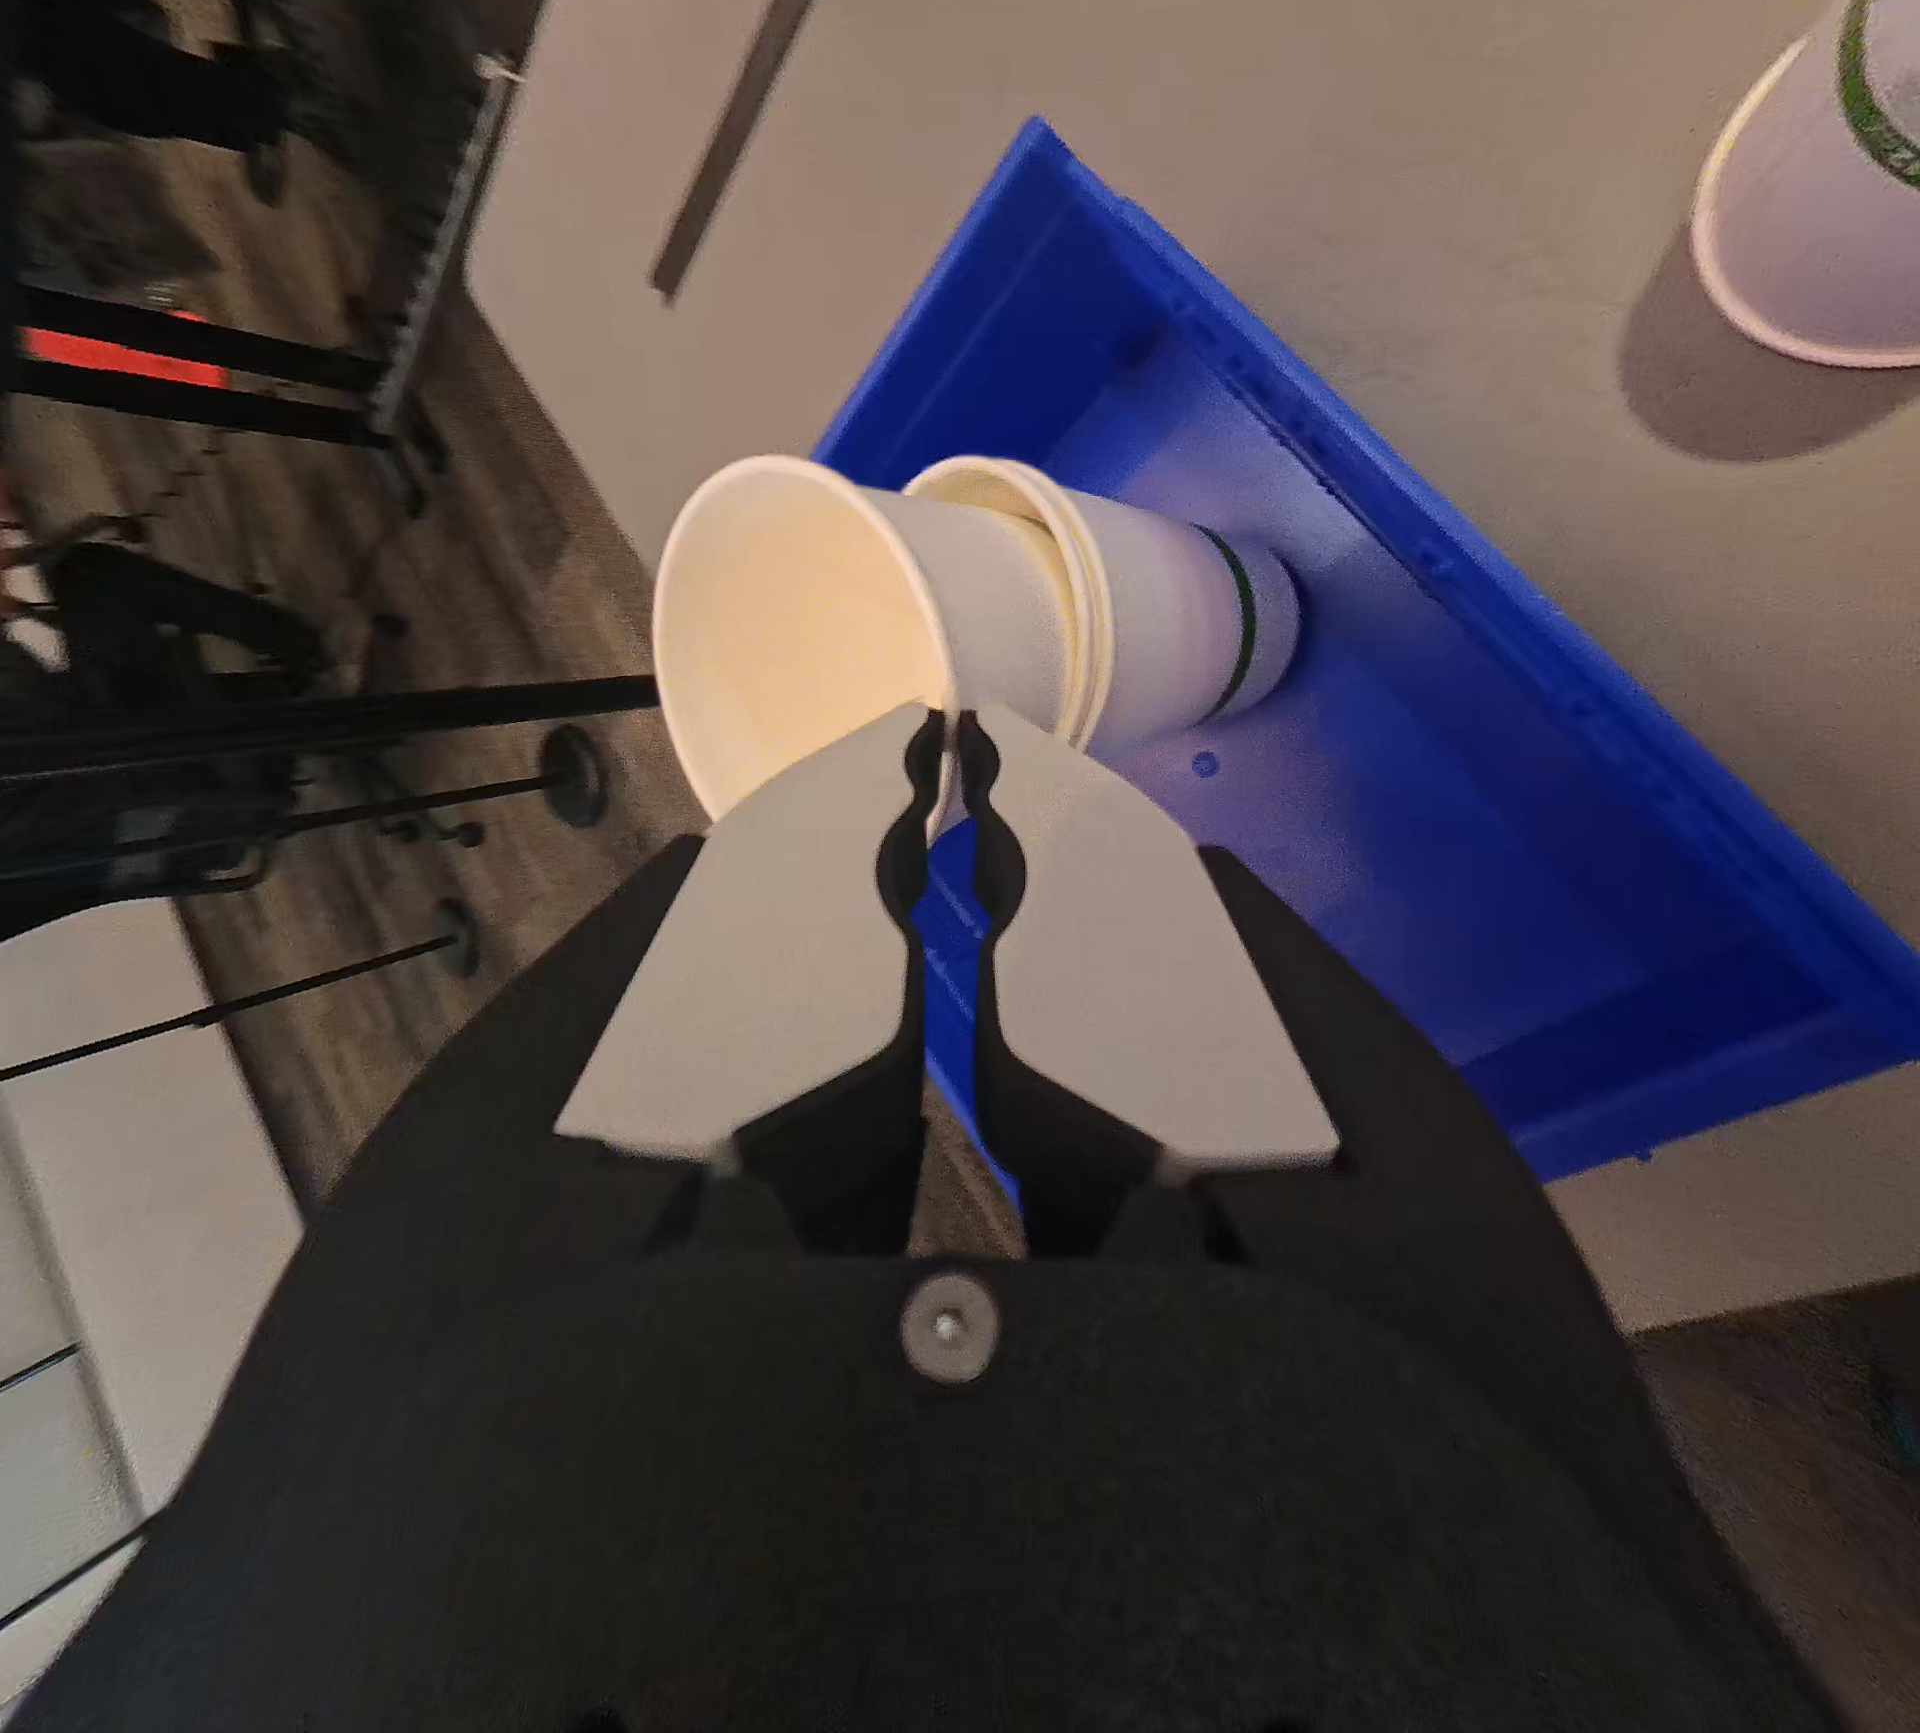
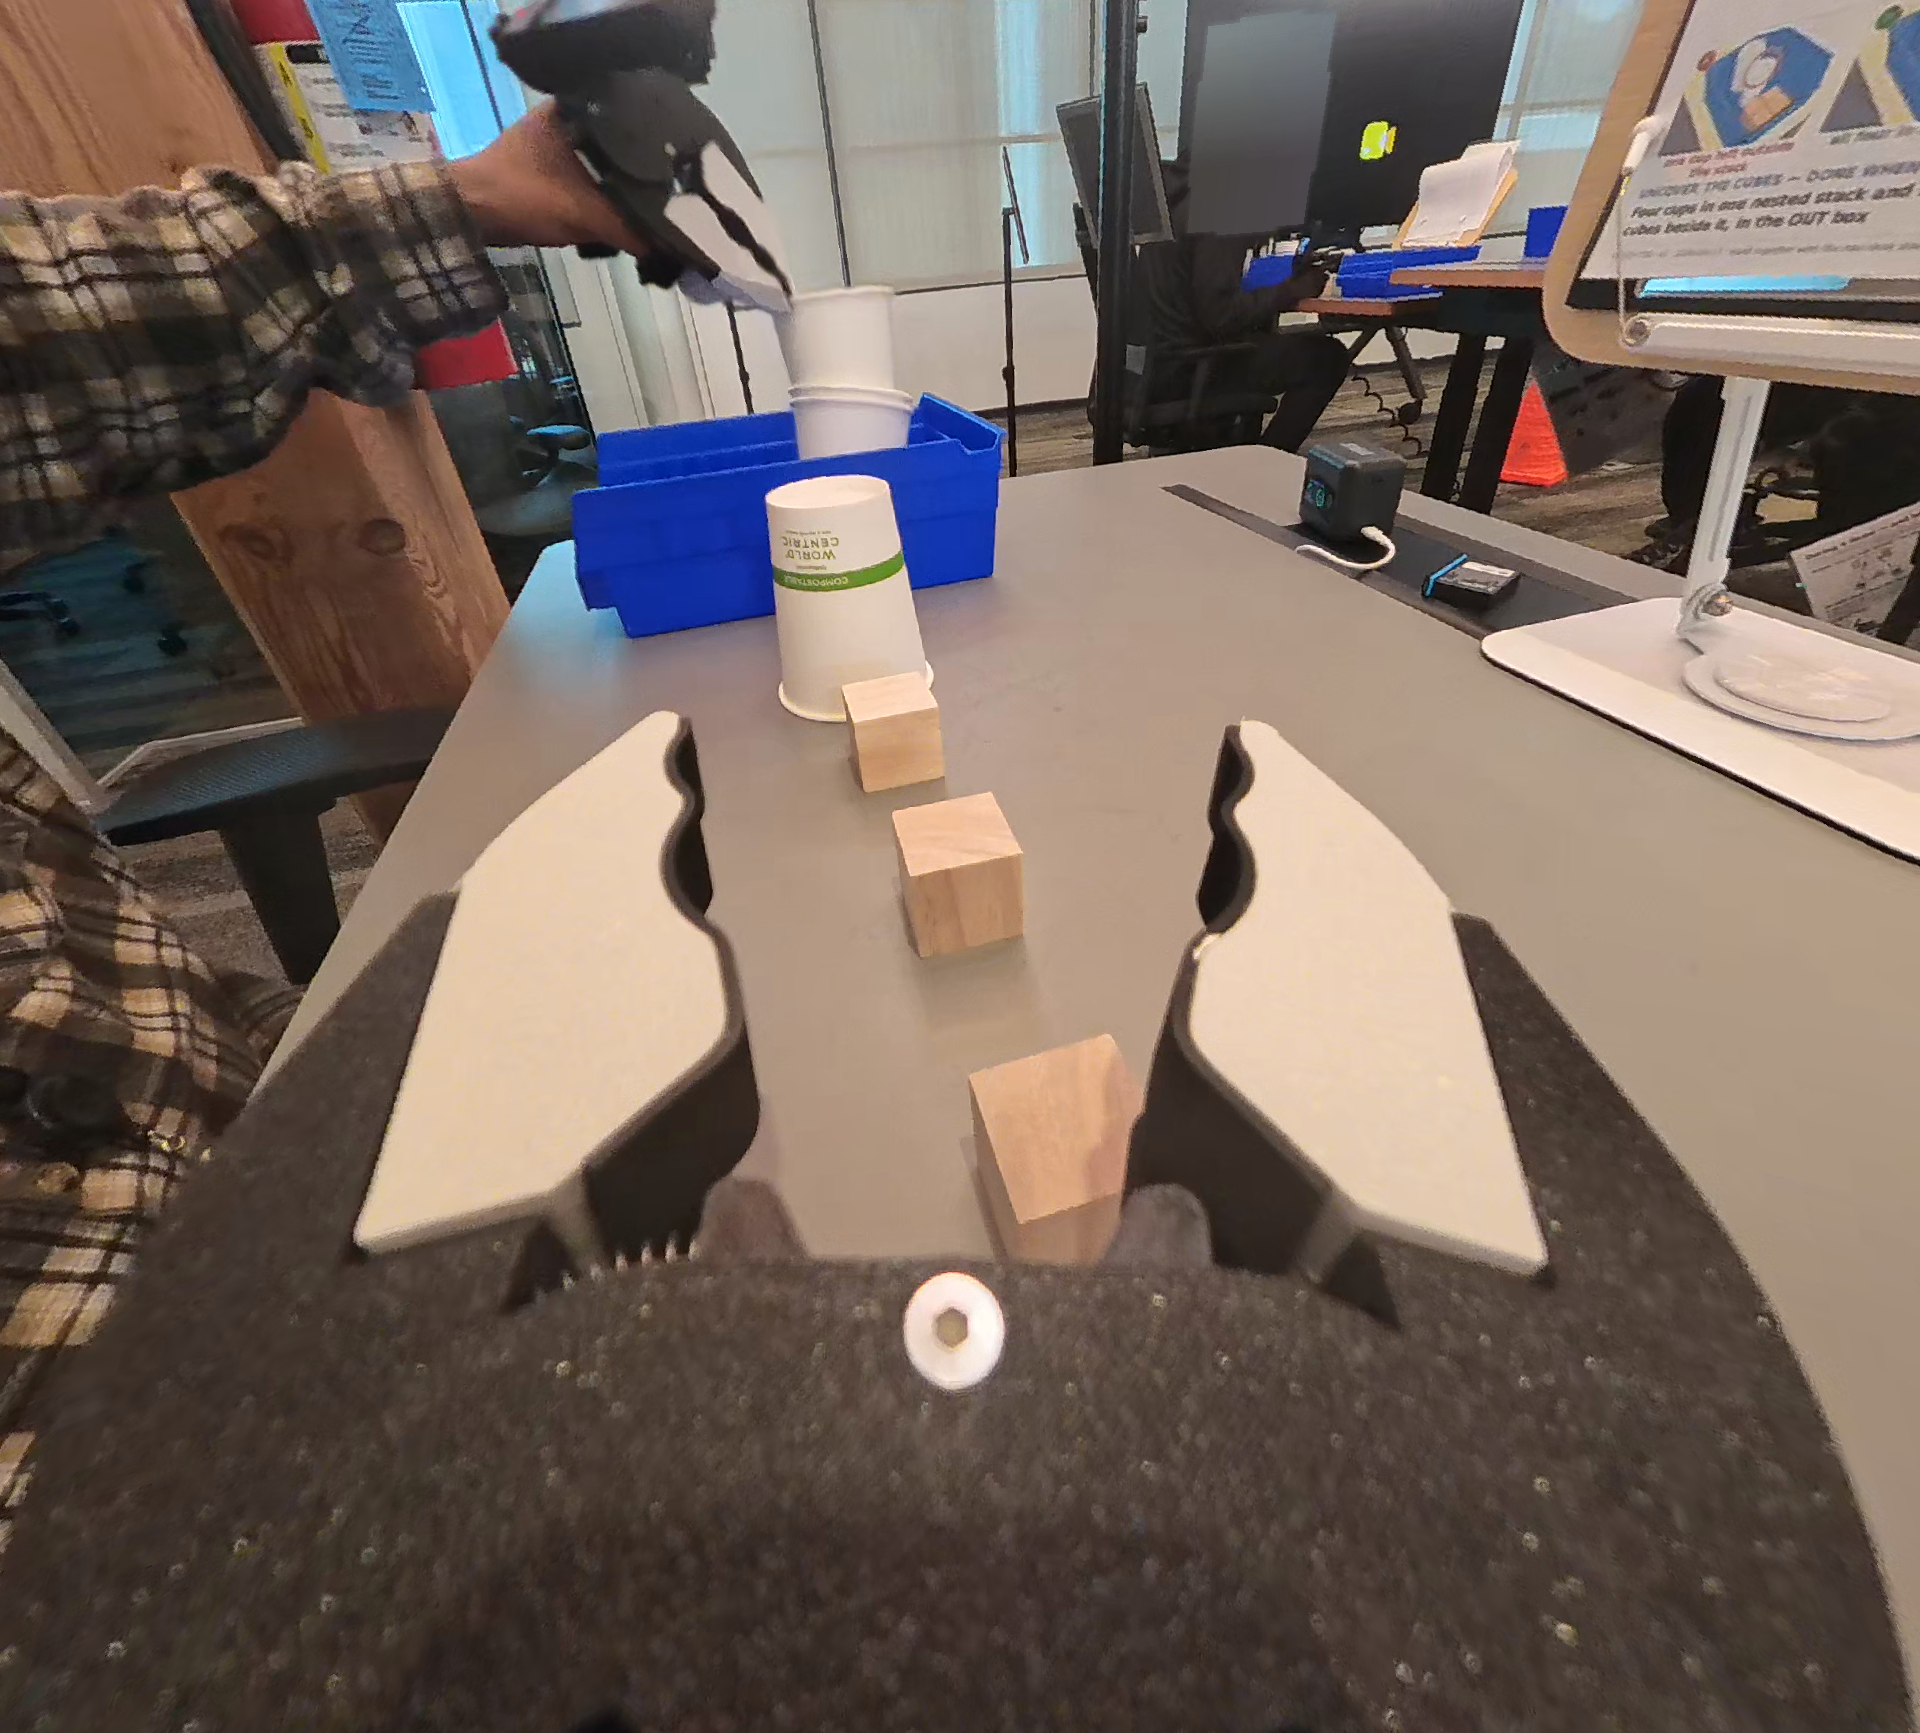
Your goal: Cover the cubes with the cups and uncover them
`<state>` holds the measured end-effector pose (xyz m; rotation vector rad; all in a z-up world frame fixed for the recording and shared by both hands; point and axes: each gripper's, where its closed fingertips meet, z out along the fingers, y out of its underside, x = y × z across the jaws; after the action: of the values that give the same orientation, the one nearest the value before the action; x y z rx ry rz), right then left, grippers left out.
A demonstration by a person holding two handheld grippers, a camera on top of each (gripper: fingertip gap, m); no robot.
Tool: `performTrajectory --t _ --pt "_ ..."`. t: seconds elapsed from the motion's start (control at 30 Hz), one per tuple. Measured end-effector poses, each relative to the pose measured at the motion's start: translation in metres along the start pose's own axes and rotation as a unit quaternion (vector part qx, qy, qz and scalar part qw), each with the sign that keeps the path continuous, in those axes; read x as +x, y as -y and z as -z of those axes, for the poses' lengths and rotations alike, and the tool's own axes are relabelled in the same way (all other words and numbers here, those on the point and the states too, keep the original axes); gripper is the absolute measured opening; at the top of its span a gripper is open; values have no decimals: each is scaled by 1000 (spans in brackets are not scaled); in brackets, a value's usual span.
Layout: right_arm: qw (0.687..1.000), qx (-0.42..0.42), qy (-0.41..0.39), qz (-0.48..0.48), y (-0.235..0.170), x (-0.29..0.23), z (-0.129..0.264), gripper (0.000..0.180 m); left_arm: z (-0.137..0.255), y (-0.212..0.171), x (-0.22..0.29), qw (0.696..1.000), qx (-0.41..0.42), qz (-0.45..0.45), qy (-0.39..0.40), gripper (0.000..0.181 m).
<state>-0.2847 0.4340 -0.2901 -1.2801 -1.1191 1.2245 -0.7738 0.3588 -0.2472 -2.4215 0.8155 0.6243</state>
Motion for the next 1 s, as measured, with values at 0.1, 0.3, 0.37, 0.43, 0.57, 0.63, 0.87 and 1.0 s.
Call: performTrajectory --t 0.1,0.3,0.37,0.43,0.57,0.63,0.87,1.0 --pt "1000 2 2 -1 1 -1 0 93 16 3 -14 999 10 0 53 2" --pt "1000 3 6 2 2 -4 -1 93 45 9 -31 995 33 36 86 2" --pt "1000 4 7 2 3 -4 -1 93 54 14 -32 994 45 42 88 2" --pt "1000 5 7 1 3 -4 -1 93 63 19 -33 993 57 44 92 2" --pt "1000 5 9 -2 2 -4 -1 93 84 34 -34 990 81 54 103 2" --pt "1000 5 10 -2 1 -5 -2 93 96 44 -35 987 102 65 108 2" --pt "1000 10 3 -7 0 -4 -1 93 138 96 -26 964 225 114 82 2" --pt "999 35 -4 -30 6 -3 -2 94 159 141 6 934 330 137 14 2"
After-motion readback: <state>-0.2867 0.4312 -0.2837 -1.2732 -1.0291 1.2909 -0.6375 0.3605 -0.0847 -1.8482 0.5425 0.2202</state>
